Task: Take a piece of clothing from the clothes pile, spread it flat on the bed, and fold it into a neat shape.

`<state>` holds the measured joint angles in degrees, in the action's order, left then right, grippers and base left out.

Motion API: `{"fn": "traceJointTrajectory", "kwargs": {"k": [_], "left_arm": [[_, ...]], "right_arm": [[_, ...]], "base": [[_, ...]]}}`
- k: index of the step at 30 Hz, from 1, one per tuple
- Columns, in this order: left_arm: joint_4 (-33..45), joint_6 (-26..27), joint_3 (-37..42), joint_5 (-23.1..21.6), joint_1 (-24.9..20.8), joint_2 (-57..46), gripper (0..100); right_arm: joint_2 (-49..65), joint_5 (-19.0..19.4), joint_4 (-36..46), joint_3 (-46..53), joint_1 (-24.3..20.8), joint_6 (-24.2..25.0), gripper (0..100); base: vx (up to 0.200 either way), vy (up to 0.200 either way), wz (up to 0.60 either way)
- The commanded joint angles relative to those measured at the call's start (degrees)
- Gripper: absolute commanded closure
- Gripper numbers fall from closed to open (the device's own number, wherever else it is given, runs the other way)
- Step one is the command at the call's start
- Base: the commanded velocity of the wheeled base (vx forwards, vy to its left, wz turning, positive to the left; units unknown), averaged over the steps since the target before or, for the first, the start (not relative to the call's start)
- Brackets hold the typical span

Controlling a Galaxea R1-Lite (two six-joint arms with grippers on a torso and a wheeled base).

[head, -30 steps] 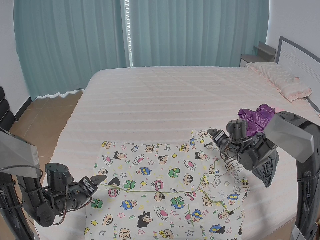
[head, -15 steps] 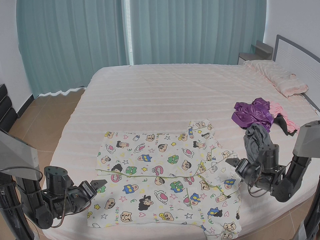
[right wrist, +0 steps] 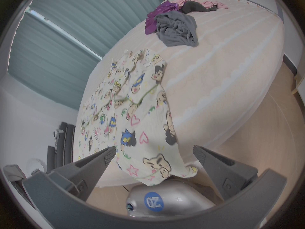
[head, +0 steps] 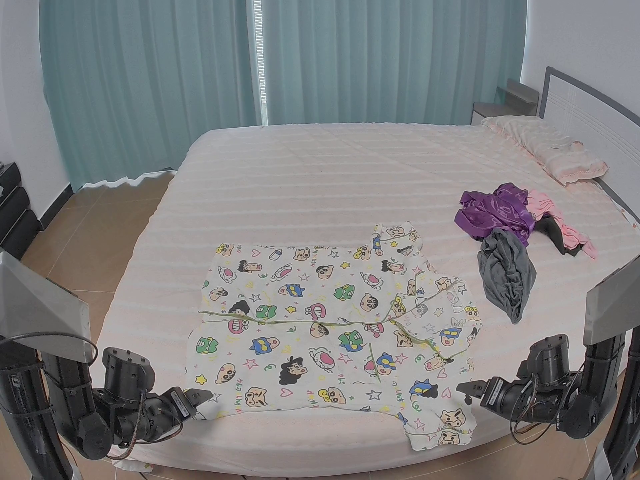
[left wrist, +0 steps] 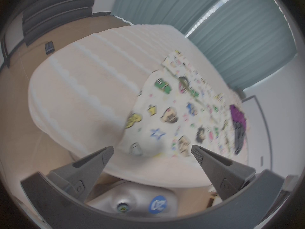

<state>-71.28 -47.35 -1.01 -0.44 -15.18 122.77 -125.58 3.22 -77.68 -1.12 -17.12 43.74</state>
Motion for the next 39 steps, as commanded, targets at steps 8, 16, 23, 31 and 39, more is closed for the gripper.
{"fn": "traceJointTrajectory", "kwargs": {"k": [8,16,23,31,39], "left_arm": [[0.44,1.47,-0.75,6.24,-4.69,7.92,0],[0.44,1.65,-3.73,9.67,-5.56,9.94,0],[0.44,1.38,-10.94,15.56,-5.56,12.84,0],[0.44,1.29,-12.17,15.91,-5.56,13.72,0],[0.35,1.12,-12.52,16.61,-5.21,13.63,100]], "right_arm": [[-9.95,-0.67,-6.78,1.12,-4.42,-8.50,0],[-14.52,-0.49,-11.71,1.12,-4.33,-12.98,0],[-14.87,-0.49,-11.71,1.12,-3.98,-12.80,0],[-14.87,-0.41,-11.71,1.12,-4.07,-12.89,0],[-15.05,-0.41,-11.79,1.12,-4.24,-12.89,0]], "base": [[0.000,0.000,0.00],[0.000,0.000,0.00],[0.000,0.000,0.00],[0.000,0.000,0.00],[0.000,0.000,0.00]]}}
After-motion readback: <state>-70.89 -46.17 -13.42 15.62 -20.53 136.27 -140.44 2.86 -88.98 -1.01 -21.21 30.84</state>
